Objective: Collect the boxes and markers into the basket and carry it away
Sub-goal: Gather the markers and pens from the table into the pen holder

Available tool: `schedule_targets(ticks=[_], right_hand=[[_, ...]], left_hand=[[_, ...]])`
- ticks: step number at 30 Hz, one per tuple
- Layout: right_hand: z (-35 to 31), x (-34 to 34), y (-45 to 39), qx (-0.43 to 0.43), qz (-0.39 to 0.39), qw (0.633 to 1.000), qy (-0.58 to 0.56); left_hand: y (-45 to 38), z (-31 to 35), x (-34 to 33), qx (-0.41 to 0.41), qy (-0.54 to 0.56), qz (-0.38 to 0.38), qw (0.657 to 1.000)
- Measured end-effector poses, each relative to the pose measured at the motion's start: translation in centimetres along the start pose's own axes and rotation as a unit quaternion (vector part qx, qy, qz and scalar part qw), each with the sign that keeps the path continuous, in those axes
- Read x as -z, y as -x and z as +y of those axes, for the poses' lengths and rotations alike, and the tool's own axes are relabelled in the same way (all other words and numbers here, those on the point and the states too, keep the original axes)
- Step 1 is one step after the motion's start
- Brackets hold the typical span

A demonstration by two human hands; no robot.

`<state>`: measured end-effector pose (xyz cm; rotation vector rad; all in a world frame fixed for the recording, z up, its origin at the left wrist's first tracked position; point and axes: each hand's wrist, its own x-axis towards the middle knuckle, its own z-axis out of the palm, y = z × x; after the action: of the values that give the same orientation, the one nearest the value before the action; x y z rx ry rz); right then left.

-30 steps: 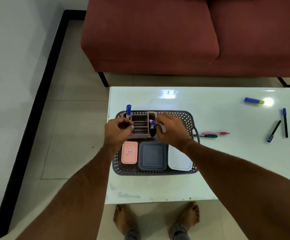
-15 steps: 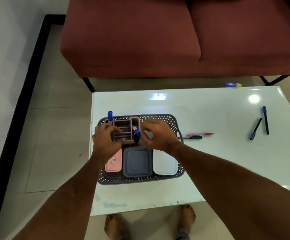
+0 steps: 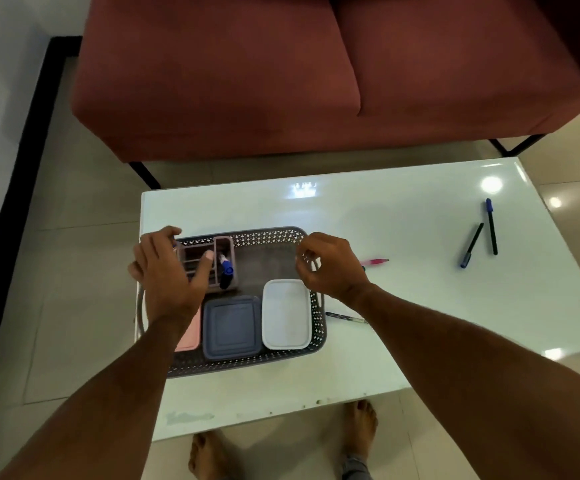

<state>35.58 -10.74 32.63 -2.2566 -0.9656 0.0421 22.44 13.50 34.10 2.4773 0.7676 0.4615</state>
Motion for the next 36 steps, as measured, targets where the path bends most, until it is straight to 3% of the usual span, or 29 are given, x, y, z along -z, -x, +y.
schedule_targets(ticks=[6, 14, 21, 27, 36], right_hand=[[3.2, 4.2, 0.8, -0.027, 0.034, 0.999, 0.004], [9.6, 10.4, 3.6, -0.099, 0.102, 0.989, 0.042], [17.3, 15.0, 8.0, -0.236, 0.159, 0.956, 0.07], [23.6, 17.9, 10.6, -0.389, 0.19, 0.898, 0.079], [30.9, 21.6, 12.2, -0.494, 0.174, 0.85, 0.063]], left_hand=[[-2.3, 9.4, -3.7, -0.073, 0.044, 0.024, 0.996], [-1.7, 18.2, -10.4, -0.149, 0.063, -0.03, 0.986], [0.8, 22.8, -15.9, -0.195, 0.087, -0.119, 0.97], [3.2, 27.5, -21.0, -0.181, 0.121, -0.173, 0.961], [7.3, 35.9, -31.2, -0.12, 0.083, -0.232, 0.962]])
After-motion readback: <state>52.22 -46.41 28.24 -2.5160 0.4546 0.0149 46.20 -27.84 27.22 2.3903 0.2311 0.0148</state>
